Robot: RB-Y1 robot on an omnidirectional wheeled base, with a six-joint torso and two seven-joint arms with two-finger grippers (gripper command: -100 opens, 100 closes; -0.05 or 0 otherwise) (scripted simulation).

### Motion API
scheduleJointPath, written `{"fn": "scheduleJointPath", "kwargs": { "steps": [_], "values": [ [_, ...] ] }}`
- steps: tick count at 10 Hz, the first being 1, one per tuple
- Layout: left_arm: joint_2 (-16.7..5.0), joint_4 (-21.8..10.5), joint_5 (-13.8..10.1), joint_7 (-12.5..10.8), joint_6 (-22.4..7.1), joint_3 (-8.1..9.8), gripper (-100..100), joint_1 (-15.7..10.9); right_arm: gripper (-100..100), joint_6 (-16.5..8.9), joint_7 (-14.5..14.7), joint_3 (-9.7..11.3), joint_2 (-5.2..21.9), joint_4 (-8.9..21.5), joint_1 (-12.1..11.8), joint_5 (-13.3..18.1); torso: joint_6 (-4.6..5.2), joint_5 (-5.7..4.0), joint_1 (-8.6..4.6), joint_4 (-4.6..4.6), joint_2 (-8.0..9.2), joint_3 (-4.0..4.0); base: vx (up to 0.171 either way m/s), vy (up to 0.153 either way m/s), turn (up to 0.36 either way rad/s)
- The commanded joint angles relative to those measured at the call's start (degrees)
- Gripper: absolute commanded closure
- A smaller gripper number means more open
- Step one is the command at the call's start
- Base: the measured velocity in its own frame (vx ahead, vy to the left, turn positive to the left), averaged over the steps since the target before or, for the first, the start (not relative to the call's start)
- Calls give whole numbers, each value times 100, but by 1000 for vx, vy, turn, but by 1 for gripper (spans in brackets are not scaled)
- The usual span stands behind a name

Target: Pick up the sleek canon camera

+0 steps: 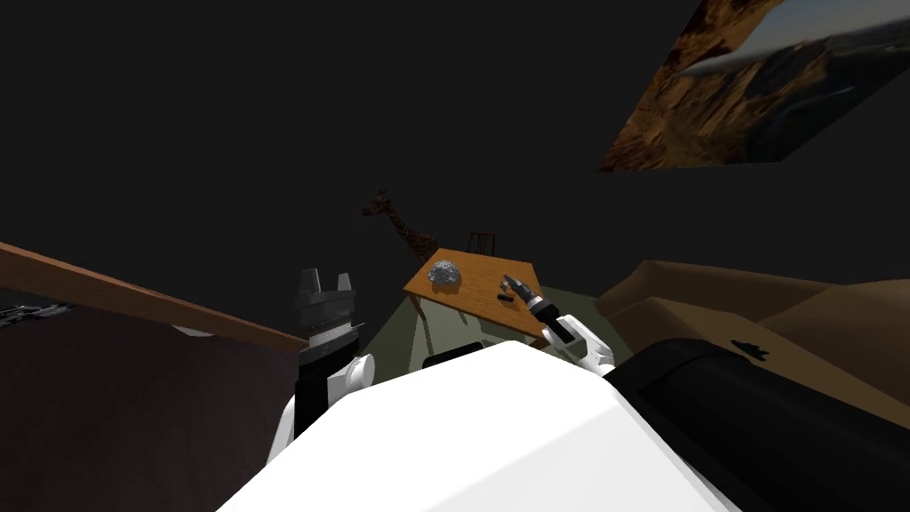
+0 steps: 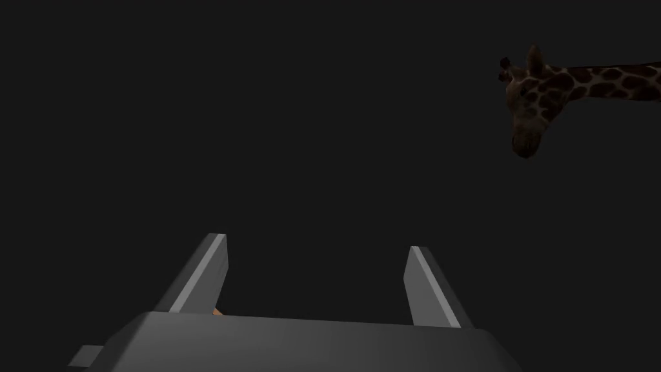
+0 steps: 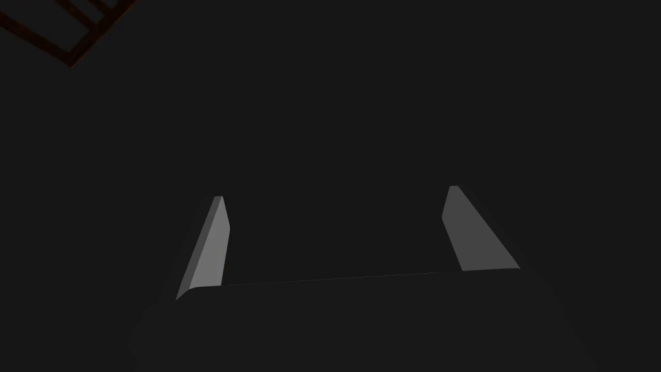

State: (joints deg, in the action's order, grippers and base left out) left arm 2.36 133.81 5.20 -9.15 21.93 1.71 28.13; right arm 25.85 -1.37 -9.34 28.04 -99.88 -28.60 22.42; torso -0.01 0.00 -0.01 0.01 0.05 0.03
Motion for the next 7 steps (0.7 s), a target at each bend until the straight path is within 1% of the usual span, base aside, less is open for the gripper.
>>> {"fn": "scheduleJointPath", "kwargs": {
  "steps": [1,2,3,4,5,6,7],
  "values": [
    [0,0,0,0,0,0,0,0,-100,-27,-44,46,235,286,-65,273,0,0,0,0,0,0,-21,10,446],
    [0,0,0,0,0,0,0,0,-100,-27,-44,46,235,410,-65,273,-2,1,-1,0,-1,0,-14,-1,140],
    [0,0,0,0,0,1,0,1,-100,-9,-56,81,370,605,-102,460,7,0,-3,0,0,0,-12,7,267],
    [0,0,0,0,0,0,0,0,-100,13,-65,120,500,836,-141,649,0,-1,-2,0,-2,-1,-9,4,424],
    [0,0,0,0,0,0,0,0,-100,13,-65,120,500,1002,-141,649,1,0,-4,-1,-4,-2,-2,-5,167],
    [0,0,0,0,0,1,0,1,-100,39,-71,162,627,1226,-182,839,6,-1,-5,-1,-5,-3,0,1,277],
    [0,0,0,0,0,1,0,1,-100,39,-71,162,627,1298,-182,839,2,-1,-5,-1,-6,-3,2,-5,149]
  ]
}}
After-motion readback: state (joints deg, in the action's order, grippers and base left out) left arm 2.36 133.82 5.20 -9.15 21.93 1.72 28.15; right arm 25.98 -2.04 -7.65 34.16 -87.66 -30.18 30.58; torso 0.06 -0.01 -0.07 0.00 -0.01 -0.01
